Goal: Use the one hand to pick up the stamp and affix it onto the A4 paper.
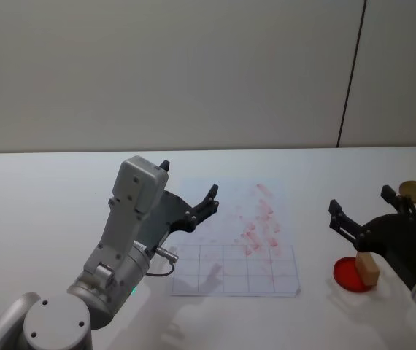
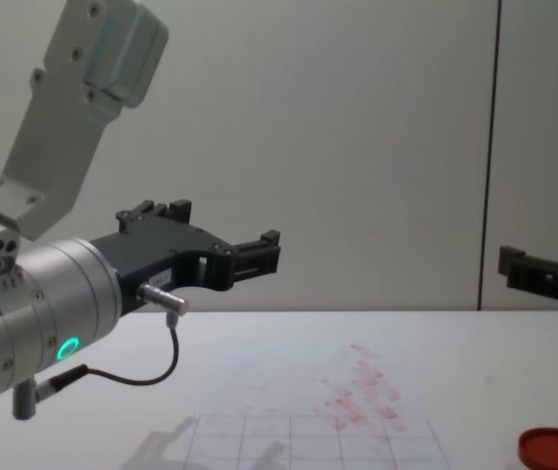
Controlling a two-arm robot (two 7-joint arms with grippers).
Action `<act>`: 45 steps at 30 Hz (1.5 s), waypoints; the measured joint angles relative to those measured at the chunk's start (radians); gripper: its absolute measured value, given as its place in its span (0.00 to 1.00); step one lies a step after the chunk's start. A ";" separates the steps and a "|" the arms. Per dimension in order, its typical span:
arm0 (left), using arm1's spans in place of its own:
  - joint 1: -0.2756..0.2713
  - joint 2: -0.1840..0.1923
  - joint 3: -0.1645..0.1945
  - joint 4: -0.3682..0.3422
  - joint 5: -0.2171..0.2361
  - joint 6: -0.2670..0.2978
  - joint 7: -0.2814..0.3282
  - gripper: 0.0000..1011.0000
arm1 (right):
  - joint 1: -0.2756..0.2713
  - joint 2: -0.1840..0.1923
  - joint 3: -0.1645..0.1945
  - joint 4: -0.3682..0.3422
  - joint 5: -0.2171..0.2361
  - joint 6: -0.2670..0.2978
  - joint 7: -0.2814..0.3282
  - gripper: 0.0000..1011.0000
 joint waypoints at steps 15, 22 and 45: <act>0.000 0.000 0.000 0.000 0.000 0.000 0.000 0.98 | -0.008 -0.078 -0.037 -0.050 -0.017 0.199 -0.174 0.99; 0.000 0.000 0.000 0.000 0.000 0.000 0.000 0.98 | -0.015 -0.125 -0.053 -0.073 -0.025 0.315 -0.282 0.99; 0.000 0.000 0.000 0.000 0.000 0.000 0.000 0.98 | 0.018 -0.195 -0.040 -0.027 -0.038 0.499 -0.377 0.99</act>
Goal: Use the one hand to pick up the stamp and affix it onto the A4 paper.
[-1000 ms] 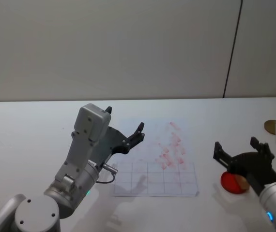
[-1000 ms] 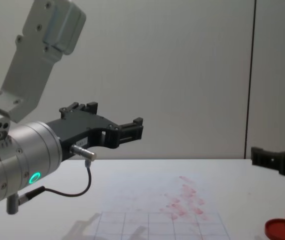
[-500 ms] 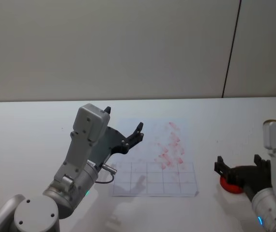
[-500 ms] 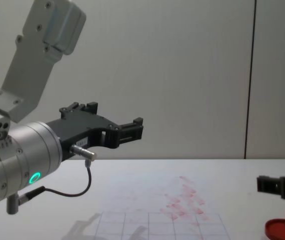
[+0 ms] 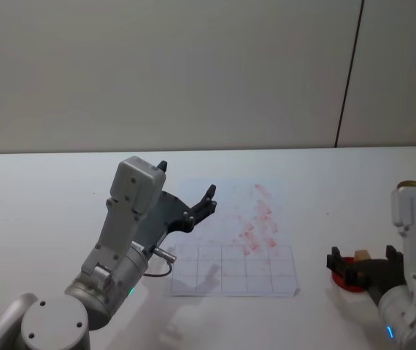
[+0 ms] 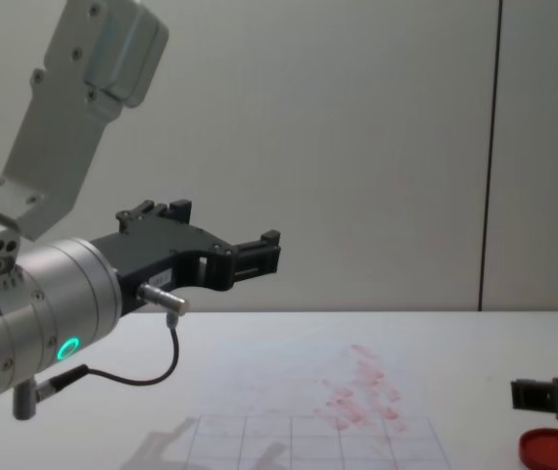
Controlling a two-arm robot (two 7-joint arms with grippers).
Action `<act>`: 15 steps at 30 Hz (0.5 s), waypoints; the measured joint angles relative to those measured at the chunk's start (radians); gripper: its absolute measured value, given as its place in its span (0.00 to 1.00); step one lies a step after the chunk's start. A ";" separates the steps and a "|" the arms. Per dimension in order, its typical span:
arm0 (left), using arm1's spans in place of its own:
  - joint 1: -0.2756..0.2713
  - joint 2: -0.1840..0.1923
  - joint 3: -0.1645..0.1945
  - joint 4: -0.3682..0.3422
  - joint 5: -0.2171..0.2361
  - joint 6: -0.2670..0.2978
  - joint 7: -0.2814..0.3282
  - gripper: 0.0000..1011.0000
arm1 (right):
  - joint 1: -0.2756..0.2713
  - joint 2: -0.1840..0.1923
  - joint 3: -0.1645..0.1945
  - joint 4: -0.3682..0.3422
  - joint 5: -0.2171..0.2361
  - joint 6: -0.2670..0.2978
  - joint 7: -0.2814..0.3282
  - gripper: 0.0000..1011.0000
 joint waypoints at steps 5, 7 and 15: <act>0.000 0.000 0.000 0.000 0.000 0.000 0.000 0.98 | 0.006 -0.003 0.008 0.014 0.001 0.011 0.014 0.95; 0.000 0.000 0.000 0.000 0.000 0.000 0.000 0.98 | 0.008 -0.003 0.012 0.020 0.003 0.015 0.021 0.90; 0.000 0.000 0.000 0.000 0.000 0.000 0.000 0.98 | 0.011 -0.003 0.028 0.035 0.017 0.029 0.045 0.70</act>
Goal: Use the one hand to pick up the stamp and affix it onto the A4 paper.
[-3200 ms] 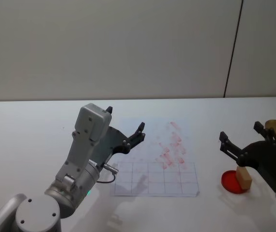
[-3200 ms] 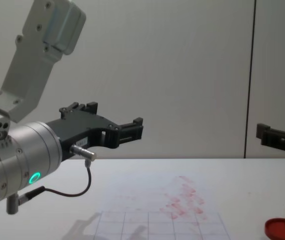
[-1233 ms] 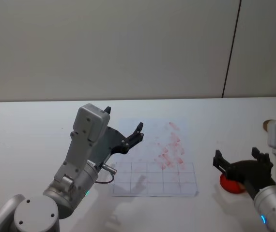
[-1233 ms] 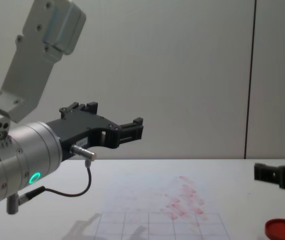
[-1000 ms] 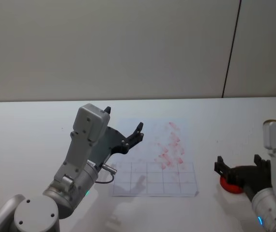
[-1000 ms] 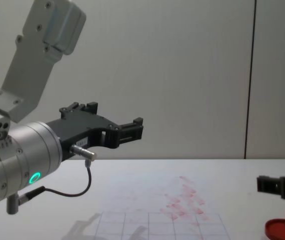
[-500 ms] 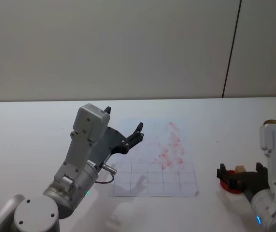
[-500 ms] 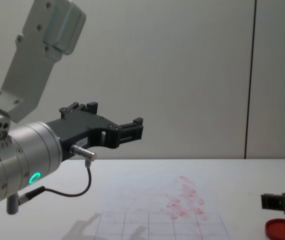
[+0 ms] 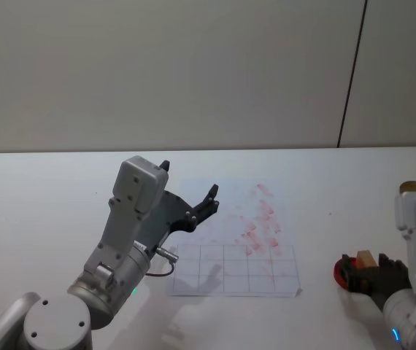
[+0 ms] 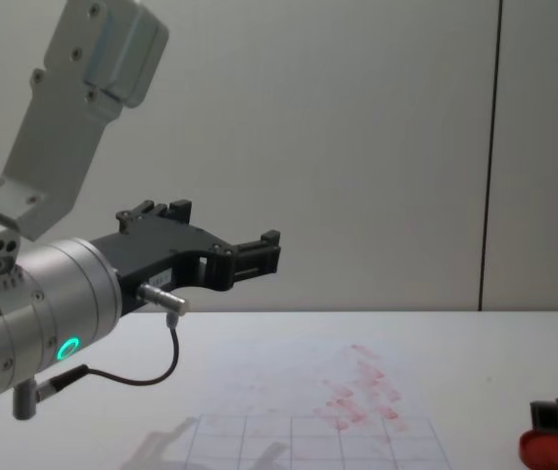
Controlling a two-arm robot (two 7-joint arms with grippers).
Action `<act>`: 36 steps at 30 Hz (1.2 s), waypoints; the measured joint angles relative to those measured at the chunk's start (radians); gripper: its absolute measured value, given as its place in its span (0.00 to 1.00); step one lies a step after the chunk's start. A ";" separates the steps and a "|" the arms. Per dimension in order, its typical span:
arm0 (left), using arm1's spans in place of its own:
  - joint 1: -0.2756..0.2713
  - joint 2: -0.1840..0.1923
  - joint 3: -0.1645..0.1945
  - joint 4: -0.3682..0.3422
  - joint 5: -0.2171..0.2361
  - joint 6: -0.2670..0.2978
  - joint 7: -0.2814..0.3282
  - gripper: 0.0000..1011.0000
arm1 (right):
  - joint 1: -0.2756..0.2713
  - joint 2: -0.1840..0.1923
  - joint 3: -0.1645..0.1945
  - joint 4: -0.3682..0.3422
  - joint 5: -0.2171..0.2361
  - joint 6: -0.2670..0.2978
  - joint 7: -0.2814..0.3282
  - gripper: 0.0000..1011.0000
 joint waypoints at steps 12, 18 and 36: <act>0.000 0.000 0.000 0.000 0.000 0.000 0.000 0.98 | 0.001 0.000 0.018 0.008 0.008 0.013 0.017 0.31; 0.000 0.000 0.000 0.000 0.000 0.000 0.000 0.98 | 0.001 -0.001 0.022 0.005 -0.003 0.013 0.028 0.22; 0.000 0.000 0.000 0.000 0.000 0.000 0.000 0.98 | -0.002 -0.009 0.025 -0.020 -0.036 -0.007 0.064 0.22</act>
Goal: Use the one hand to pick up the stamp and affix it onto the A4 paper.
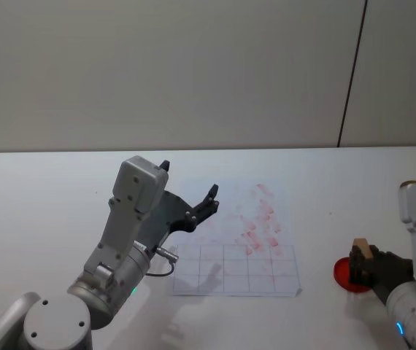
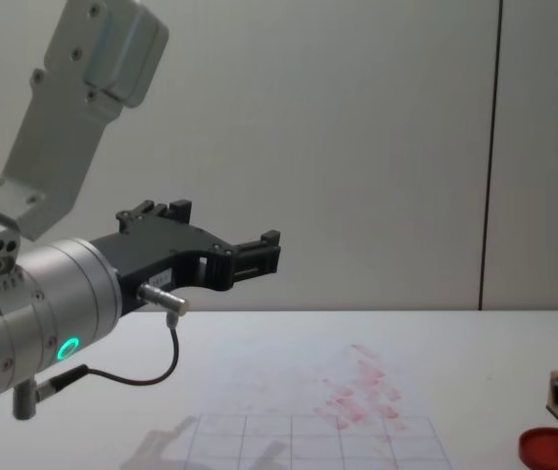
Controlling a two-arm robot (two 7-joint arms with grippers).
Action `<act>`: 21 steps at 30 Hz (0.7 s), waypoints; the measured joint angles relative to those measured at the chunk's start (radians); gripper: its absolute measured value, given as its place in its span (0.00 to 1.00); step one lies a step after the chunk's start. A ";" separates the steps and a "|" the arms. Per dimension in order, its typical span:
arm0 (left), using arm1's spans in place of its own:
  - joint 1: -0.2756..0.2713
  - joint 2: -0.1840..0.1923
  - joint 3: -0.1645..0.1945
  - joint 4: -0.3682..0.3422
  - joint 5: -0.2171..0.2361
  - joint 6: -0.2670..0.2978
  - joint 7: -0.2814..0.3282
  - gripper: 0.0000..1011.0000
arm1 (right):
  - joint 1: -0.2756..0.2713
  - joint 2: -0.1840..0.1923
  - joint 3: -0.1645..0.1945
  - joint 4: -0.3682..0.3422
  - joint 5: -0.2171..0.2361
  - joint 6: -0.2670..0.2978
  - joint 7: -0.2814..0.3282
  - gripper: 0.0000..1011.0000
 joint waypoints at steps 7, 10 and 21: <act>0.000 0.000 0.000 0.000 0.000 0.000 0.000 0.98 | -0.004 -0.005 0.005 0.010 0.008 -0.004 0.007 0.22; 0.000 0.000 0.000 0.000 0.000 0.000 0.000 0.98 | -0.007 -0.007 0.008 0.019 0.013 -0.006 0.011 0.22; 0.000 0.000 0.000 0.000 0.000 0.000 0.000 0.98 | -0.010 -0.012 0.017 0.051 0.028 -0.023 0.031 0.22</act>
